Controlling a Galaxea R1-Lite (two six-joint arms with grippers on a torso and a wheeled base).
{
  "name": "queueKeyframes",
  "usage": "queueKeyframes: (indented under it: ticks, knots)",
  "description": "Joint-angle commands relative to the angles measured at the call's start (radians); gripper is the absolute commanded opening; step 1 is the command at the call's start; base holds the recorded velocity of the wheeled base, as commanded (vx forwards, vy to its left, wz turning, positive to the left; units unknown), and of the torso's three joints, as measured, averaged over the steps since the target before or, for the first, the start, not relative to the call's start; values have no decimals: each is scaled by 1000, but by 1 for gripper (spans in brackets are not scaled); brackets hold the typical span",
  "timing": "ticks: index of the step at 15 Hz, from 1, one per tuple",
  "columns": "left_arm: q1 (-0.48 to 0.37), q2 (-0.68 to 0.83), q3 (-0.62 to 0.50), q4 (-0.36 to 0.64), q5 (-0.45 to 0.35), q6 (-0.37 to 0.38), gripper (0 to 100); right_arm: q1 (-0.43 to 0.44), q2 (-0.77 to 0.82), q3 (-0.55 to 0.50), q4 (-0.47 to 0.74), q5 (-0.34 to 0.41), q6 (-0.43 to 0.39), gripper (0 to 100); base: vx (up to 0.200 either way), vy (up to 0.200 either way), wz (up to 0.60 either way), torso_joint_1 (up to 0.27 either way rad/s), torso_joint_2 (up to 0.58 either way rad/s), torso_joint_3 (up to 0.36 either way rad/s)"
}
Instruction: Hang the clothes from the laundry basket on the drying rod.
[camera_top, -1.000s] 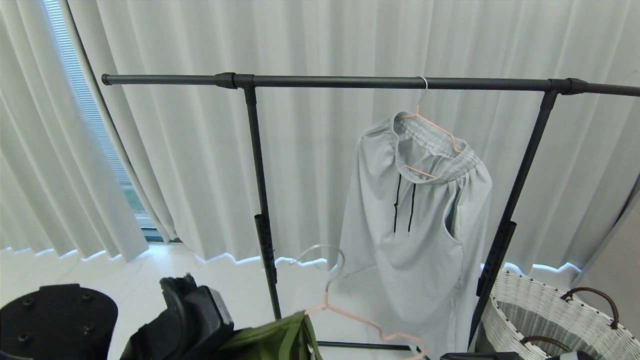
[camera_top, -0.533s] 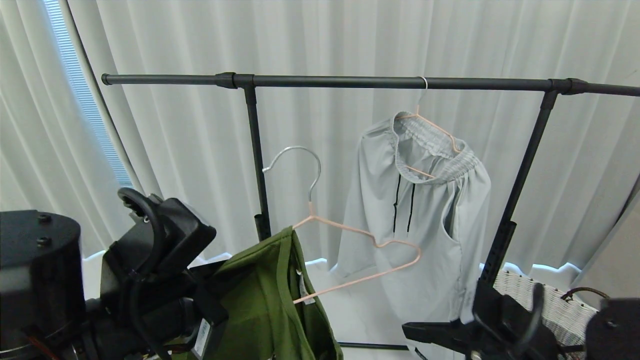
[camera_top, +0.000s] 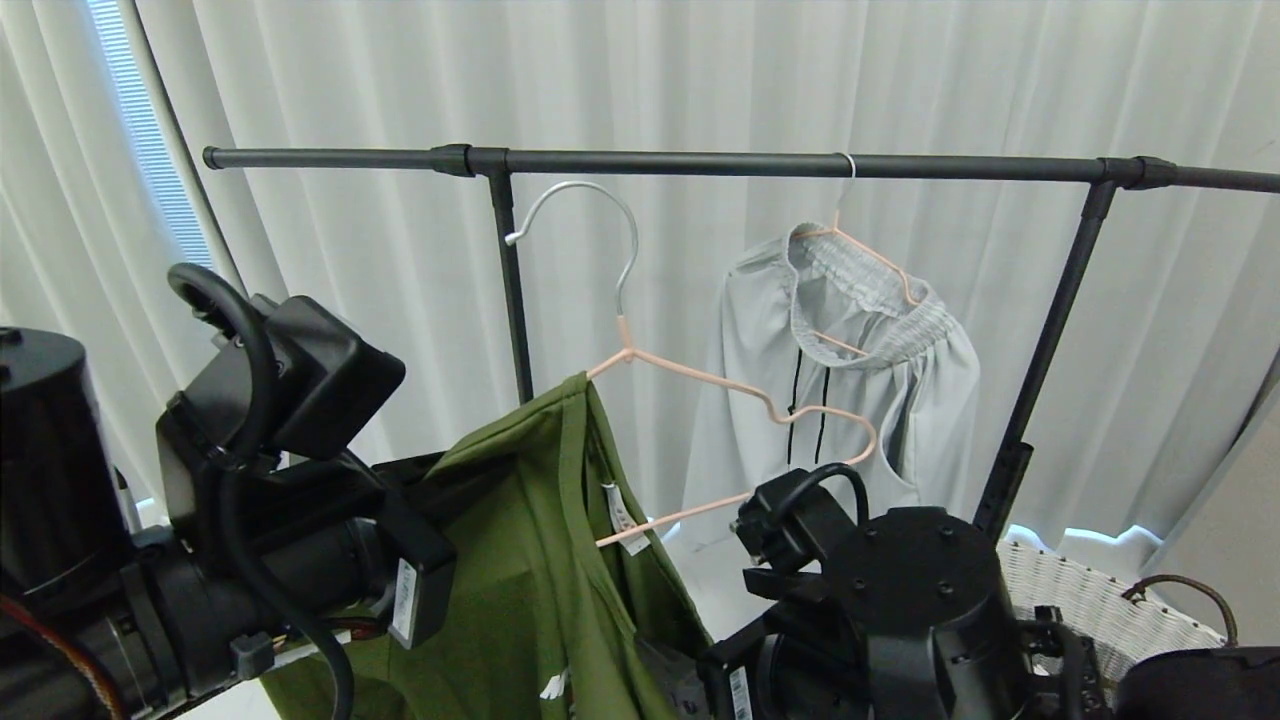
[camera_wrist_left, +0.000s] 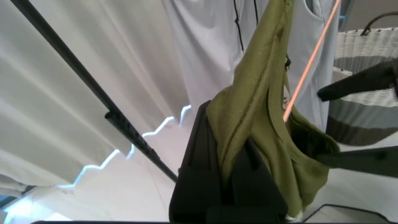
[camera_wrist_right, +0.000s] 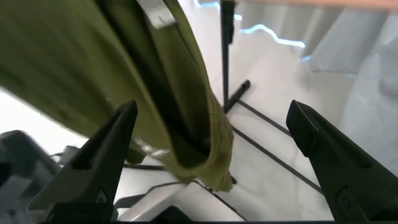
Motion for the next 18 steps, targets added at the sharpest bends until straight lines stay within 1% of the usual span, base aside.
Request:
queueKeyframes:
  ticks: [1,3,8,14,16,18]
  knots:
    - [0,-3,-4,-4,1,-1,0,-23,42,-1,0,-7,1,100,0,0,0,0,0,0]
    - [0,-5,-4,-5,1,-1,0,-49,40,1,0,-19,-1,100,0,0,0,0,0,0]
    - [0,-3,-4,-16,1,-1,0,-55,30,59,2,-28,1,100,0,0,0,0,0,0]
    - [0,-2,-2,-27,-1,-1,0,-72,19,74,2,-31,-1,100,0,0,0,0,0,0]
    - [0,-5,2,-27,-1,1,0,-108,7,116,20,-60,-8,100,0,0,0,0,0,0]
    - [2,-8,30,-28,-1,1,0,-175,-39,156,89,-71,-25,100,0,0,0,0,0,0]
